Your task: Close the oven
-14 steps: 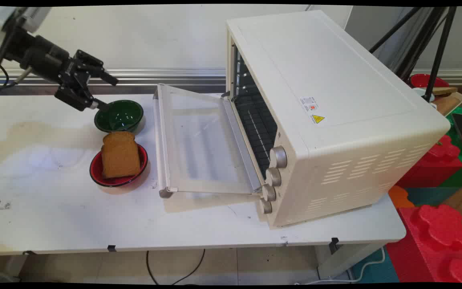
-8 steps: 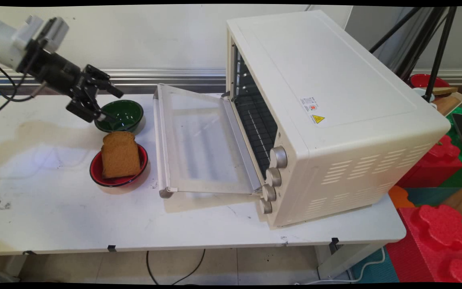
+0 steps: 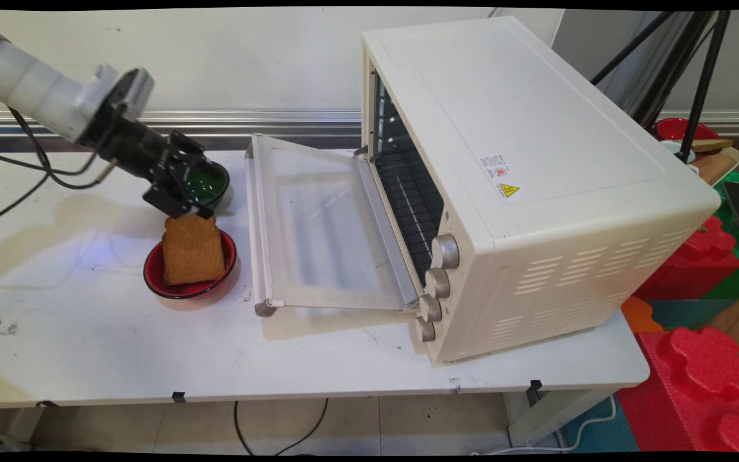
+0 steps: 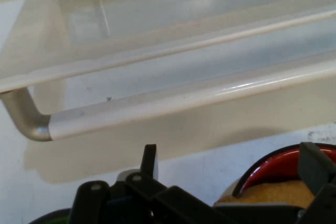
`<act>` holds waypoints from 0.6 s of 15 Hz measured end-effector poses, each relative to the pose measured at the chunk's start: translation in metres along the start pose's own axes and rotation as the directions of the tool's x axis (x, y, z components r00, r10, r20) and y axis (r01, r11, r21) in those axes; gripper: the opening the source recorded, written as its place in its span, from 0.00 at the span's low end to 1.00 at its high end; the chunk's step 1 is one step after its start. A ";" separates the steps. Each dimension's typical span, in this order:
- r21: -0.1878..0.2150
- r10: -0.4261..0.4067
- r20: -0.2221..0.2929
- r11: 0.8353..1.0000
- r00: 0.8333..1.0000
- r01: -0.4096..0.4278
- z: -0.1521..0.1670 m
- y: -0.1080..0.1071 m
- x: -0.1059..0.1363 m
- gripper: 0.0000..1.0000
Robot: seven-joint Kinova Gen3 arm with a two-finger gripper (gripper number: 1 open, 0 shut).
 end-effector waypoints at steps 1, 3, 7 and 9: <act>-0.002 0.005 0.002 1.000 1.000 -0.005 0.008 0.000 0.000 1.00; -0.006 0.014 0.001 1.000 1.000 -0.014 0.022 -0.001 0.001 1.00; -0.011 0.022 -0.002 1.000 1.000 -0.022 0.051 0.000 0.003 1.00; -0.013 0.025 -0.002 1.000 1.000 -0.025 0.060 0.001 0.004 1.00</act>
